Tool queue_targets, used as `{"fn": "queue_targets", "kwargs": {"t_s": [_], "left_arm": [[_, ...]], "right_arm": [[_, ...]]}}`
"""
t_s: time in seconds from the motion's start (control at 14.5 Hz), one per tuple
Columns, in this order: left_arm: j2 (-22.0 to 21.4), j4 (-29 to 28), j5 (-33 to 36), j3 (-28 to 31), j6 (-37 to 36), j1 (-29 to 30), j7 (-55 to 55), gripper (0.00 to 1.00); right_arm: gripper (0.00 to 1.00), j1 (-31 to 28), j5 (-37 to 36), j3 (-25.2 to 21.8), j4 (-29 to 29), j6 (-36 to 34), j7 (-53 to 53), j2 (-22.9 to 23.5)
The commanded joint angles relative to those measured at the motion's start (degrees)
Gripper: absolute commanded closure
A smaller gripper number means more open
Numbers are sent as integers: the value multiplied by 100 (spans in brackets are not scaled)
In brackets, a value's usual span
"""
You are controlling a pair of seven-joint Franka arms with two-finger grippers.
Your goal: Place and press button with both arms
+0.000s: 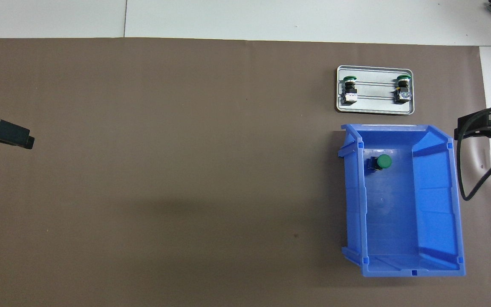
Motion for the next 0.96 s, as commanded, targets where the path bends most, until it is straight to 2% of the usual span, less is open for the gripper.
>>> {"fn": "queue_targets", "kwargs": {"t_s": [0.0,0.89], "left_arm": [[-182,-226,111,-84,118,87,-35,0],[-182,-235,111,-84,109,87,-35,0]], "right_arm": [[0,-34,-65,58,-126,32,-126,-70],[0,45,-65,85,-135,-92,-82,-96]]}}
